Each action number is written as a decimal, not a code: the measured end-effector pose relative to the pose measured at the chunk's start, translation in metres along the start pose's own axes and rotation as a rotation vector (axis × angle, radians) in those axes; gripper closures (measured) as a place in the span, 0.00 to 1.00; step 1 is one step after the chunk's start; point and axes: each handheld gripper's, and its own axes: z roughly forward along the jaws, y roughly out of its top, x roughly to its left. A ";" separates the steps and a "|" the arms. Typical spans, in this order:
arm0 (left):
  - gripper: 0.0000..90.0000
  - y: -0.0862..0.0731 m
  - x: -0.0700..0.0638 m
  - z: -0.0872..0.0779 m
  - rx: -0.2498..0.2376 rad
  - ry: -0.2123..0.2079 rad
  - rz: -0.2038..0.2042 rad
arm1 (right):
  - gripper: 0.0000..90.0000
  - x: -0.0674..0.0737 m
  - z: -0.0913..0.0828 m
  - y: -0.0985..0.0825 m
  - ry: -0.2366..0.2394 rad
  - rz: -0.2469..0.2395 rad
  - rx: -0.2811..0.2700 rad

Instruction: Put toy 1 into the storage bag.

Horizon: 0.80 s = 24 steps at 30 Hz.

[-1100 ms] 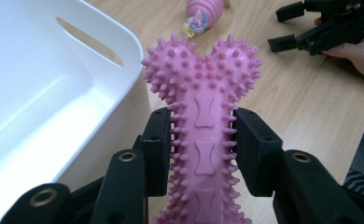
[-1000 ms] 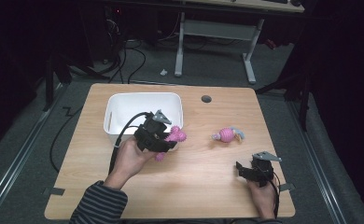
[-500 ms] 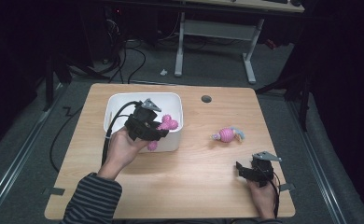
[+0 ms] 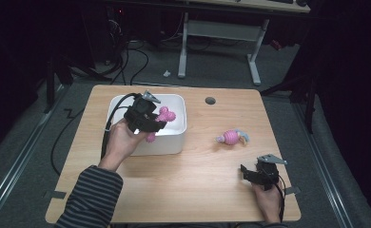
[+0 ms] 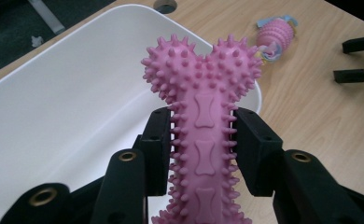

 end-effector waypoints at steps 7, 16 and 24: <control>0.66 0.000 0.014 0.007 -0.009 0.030 -0.033 | 0.27 0.000 0.000 0.000 0.000 0.000 0.000; 0.66 -0.001 0.020 0.016 0.003 0.089 -0.013 | 0.27 0.000 0.000 0.000 0.000 0.000 0.000; 0.65 -0.001 0.020 0.022 0.027 0.117 0.001 | 0.27 0.000 0.000 0.000 0.000 0.000 0.000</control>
